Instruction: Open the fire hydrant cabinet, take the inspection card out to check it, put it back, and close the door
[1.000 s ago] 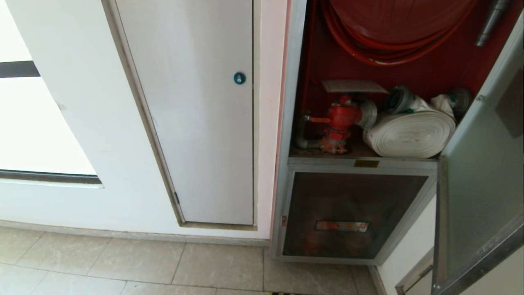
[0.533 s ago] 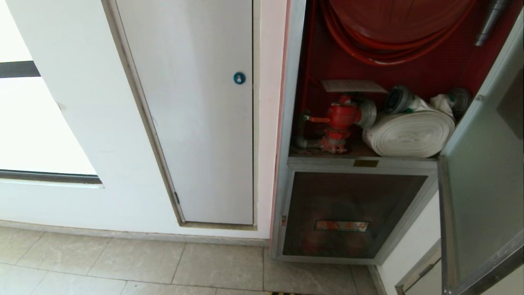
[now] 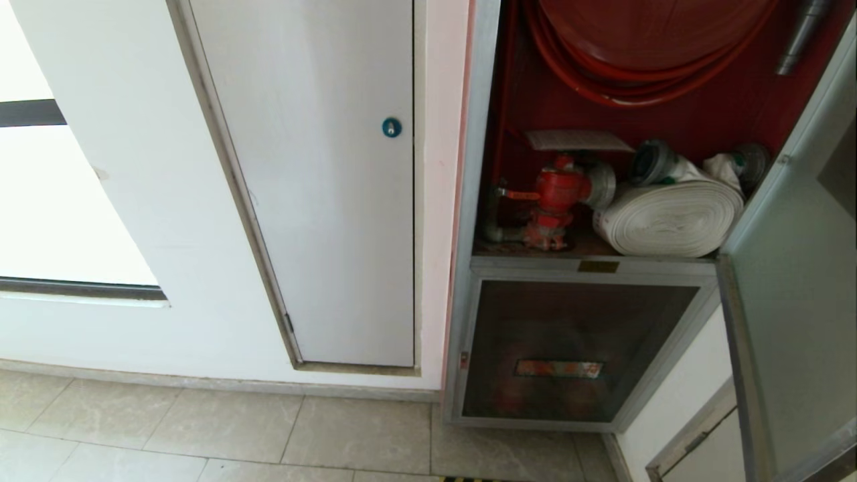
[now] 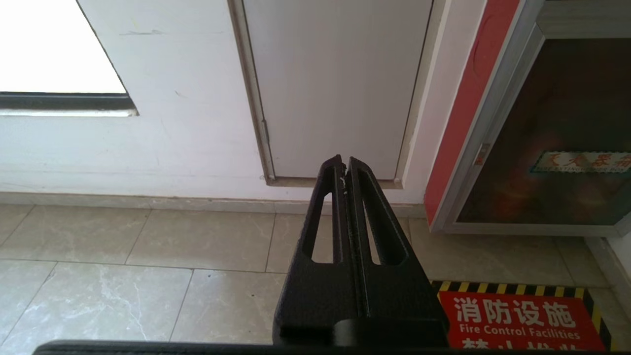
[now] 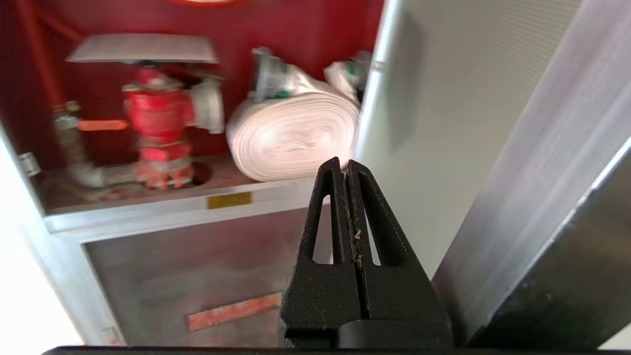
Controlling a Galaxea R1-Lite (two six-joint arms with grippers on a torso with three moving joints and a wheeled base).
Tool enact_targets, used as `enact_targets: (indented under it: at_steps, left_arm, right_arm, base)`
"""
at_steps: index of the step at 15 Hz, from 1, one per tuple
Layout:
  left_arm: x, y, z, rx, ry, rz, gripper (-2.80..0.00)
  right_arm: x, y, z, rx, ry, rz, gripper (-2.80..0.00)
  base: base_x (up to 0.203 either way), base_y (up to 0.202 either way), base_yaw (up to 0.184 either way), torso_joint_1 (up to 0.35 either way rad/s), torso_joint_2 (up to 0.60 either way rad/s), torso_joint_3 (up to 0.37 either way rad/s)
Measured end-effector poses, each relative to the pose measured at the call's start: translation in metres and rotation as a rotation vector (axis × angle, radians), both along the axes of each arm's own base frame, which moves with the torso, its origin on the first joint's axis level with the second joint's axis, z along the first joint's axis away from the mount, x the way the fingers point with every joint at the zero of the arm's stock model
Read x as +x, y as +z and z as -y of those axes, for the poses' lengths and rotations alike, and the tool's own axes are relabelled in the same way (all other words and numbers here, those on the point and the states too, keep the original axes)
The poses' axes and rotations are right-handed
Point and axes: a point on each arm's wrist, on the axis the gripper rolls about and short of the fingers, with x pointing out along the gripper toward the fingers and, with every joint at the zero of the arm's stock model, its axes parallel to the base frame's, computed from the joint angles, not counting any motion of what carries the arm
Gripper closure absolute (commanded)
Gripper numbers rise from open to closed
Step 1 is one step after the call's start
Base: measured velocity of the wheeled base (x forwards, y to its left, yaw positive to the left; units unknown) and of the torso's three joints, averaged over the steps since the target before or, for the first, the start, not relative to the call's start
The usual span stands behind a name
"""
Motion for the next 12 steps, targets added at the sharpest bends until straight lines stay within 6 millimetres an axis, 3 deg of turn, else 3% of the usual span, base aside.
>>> enact_targets:
  at_steps: [12]
  left_arm:
    - [0.000, 0.000, 0.000, 0.000, 0.000, 0.000, 0.00]
  right_arm:
    - [-0.012, 0.006, 0.014, 0.017, -0.151, 0.047, 0.00]
  base:
    - [0.000, 0.000, 0.000, 0.000, 0.00, 0.000]
